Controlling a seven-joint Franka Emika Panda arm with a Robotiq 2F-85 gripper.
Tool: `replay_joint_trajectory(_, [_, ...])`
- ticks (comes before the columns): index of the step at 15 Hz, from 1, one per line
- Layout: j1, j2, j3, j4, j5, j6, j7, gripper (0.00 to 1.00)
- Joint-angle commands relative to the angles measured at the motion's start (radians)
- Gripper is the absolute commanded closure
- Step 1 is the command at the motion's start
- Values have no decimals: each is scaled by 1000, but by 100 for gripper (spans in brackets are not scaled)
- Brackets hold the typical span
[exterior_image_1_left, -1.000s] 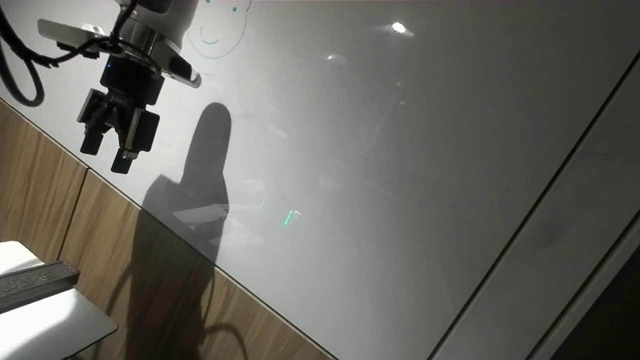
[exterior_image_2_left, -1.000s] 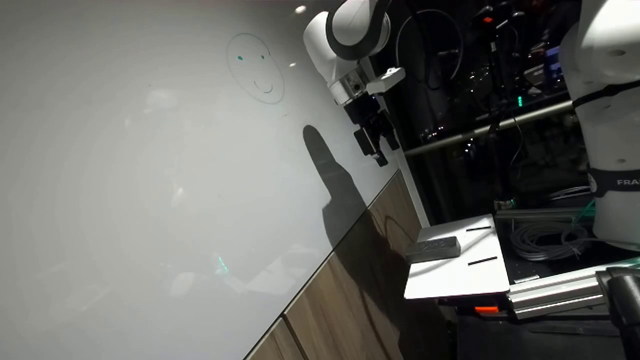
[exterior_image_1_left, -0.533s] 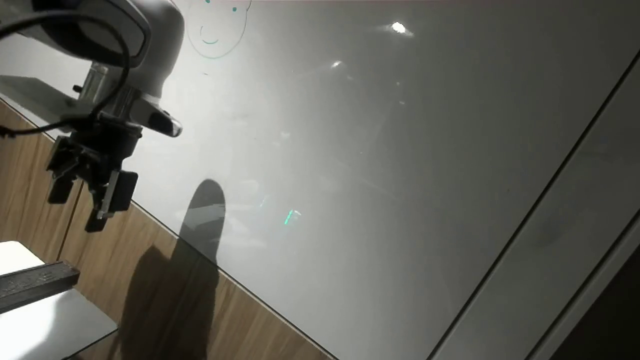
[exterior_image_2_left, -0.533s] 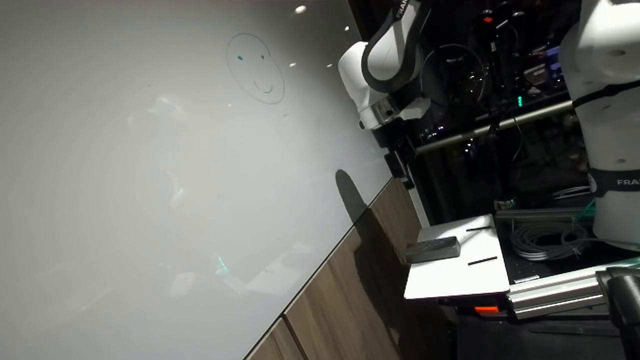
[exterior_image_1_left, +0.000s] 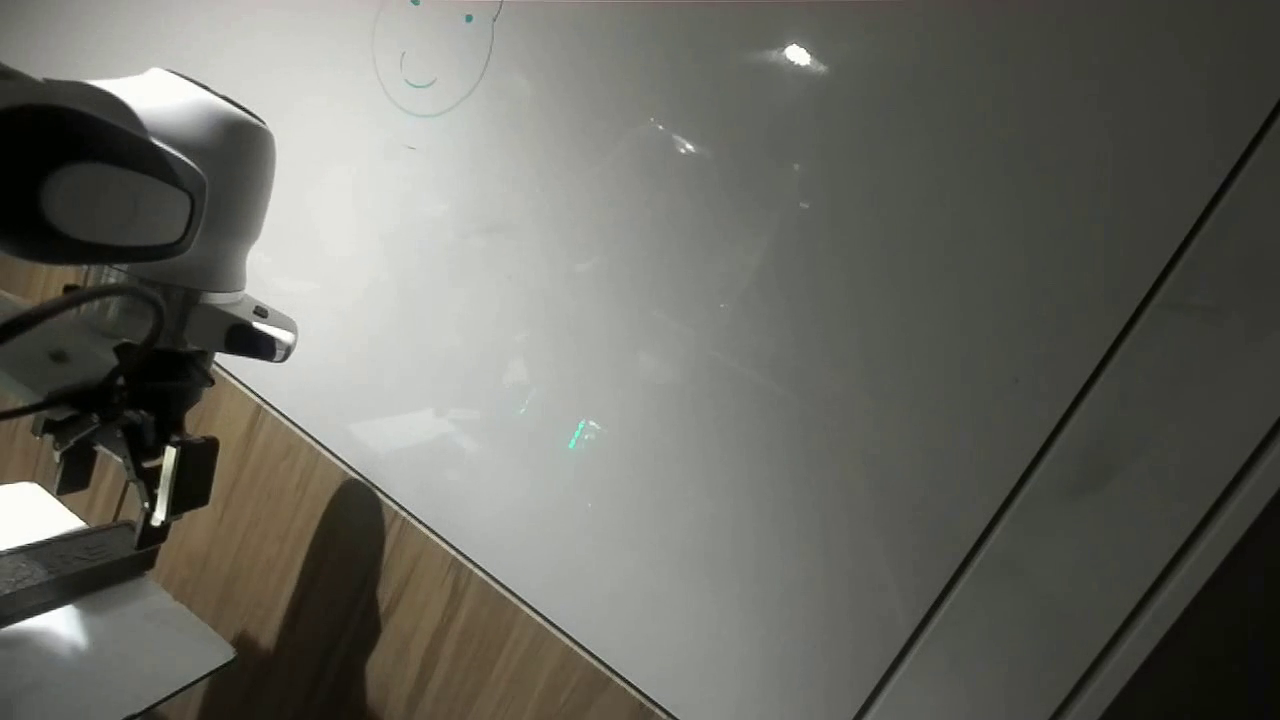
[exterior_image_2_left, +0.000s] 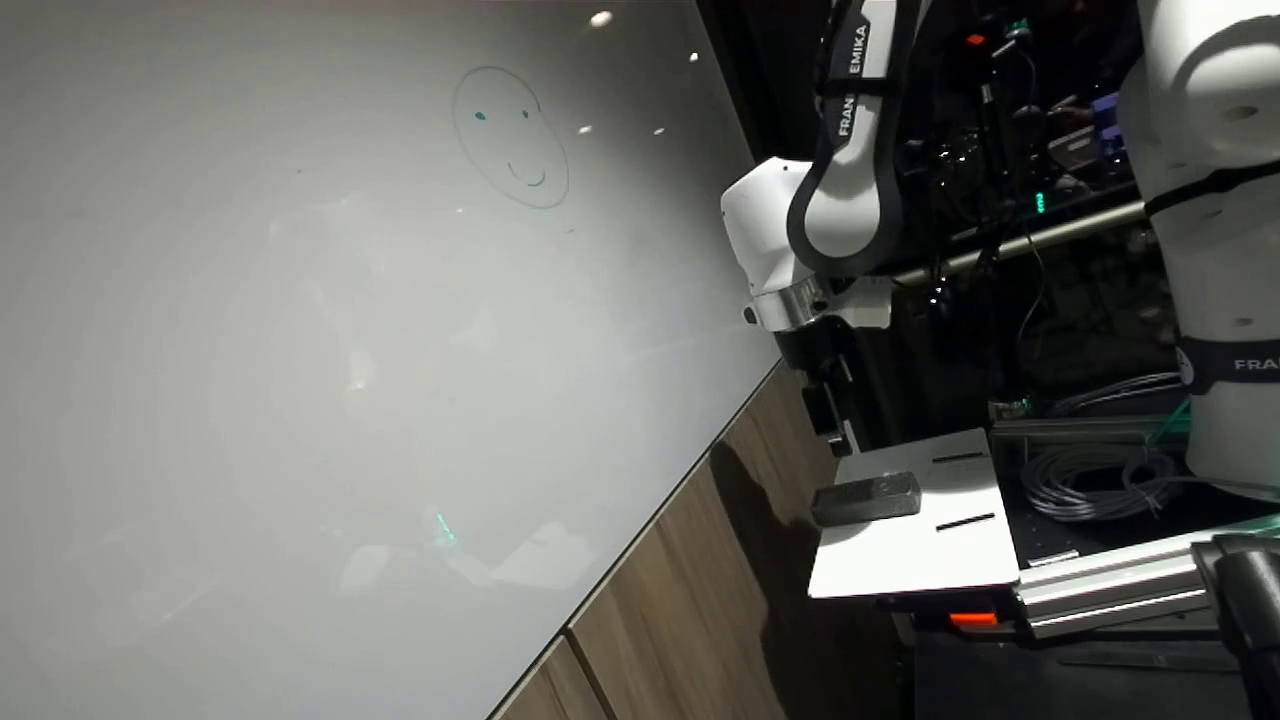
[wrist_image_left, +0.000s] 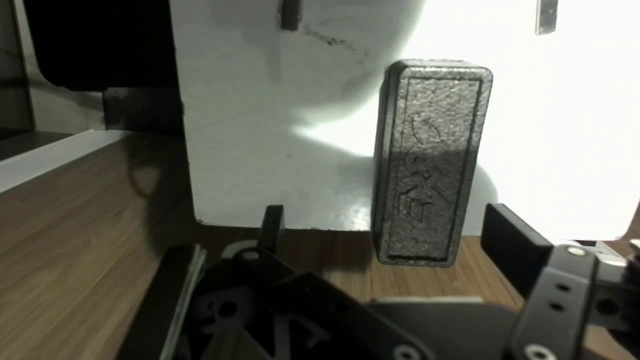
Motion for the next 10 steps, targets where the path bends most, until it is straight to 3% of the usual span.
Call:
replay_joint_trajectory(1, [17, 75, 44, 1, -54, 77, 152, 0])
replay_joint_trajectory(5, [34, 125, 43, 3, -73, 98, 271, 0])
replay_joint_trajectory(10, [50, 146, 34, 10, -116, 118, 285, 0])
